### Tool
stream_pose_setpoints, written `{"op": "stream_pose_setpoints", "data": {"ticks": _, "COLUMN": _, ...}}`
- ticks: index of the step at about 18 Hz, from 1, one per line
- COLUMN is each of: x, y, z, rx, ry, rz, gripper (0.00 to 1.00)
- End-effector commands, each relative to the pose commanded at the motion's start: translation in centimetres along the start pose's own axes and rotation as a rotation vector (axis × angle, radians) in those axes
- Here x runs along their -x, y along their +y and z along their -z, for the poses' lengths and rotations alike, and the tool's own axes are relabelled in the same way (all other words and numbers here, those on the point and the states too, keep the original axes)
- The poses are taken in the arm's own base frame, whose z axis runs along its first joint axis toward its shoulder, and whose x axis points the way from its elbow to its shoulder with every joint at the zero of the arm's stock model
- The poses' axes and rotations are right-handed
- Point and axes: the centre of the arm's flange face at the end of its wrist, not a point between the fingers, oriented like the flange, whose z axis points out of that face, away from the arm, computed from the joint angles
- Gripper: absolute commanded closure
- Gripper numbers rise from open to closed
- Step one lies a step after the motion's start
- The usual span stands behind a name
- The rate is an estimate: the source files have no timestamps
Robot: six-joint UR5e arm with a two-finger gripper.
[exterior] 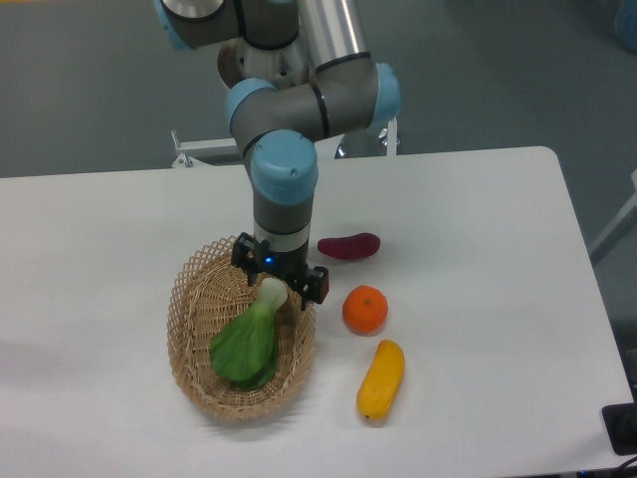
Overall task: Pick up the green vegetable from the basket
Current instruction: 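Lower the open gripper onto the bok choy stem and close it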
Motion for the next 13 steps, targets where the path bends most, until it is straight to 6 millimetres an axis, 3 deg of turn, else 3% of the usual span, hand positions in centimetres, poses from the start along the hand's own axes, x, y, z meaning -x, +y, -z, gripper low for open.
{"op": "stream_pose_setpoints", "data": {"ticks": 4, "x": -0.2, "y": -0.1, "z": -1.9, "rx": 0.035, "ry": 0.014, "rz": -0.011, "gripper": 0.00}}
{"op": "stream_pose_setpoints", "data": {"ticks": 13, "x": -0.3, "y": -0.2, "z": -3.1, "rx": 0.063, "ry": 0.006, "rz": -0.019, "gripper": 0.00}}
